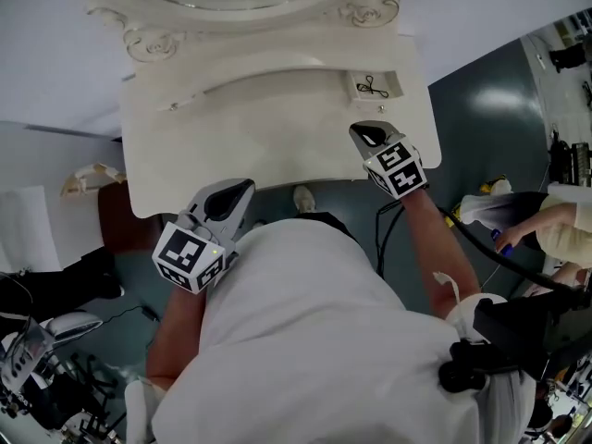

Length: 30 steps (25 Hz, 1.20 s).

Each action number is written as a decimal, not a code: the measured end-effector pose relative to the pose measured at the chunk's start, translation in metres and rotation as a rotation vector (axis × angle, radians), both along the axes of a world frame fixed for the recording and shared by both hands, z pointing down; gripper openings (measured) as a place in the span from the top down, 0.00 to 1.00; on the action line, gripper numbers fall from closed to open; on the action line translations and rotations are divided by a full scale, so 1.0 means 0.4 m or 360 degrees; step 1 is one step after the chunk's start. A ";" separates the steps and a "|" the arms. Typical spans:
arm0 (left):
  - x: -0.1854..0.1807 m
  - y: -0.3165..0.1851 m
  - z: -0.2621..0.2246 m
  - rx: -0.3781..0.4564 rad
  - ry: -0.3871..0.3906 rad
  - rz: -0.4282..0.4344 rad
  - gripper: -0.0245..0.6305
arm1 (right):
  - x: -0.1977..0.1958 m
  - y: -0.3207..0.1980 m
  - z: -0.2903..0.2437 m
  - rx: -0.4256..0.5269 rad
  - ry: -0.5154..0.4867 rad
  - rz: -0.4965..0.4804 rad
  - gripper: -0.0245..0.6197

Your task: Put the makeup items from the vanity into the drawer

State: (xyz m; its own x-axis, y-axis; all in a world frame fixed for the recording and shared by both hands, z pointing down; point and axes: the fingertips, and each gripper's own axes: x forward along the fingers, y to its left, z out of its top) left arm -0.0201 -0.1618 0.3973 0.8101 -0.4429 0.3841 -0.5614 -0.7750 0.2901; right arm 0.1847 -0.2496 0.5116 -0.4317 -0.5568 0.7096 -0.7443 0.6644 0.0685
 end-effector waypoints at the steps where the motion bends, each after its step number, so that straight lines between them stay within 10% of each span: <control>1: -0.010 0.010 0.000 0.0004 0.0002 0.0010 0.96 | -0.021 0.027 -0.002 -0.0002 -0.0018 0.0004 0.96; 30: -0.243 0.324 0.041 0.0004 0.0051 0.0272 0.96 | -0.426 0.536 -0.062 0.0046 -0.0263 0.0105 0.96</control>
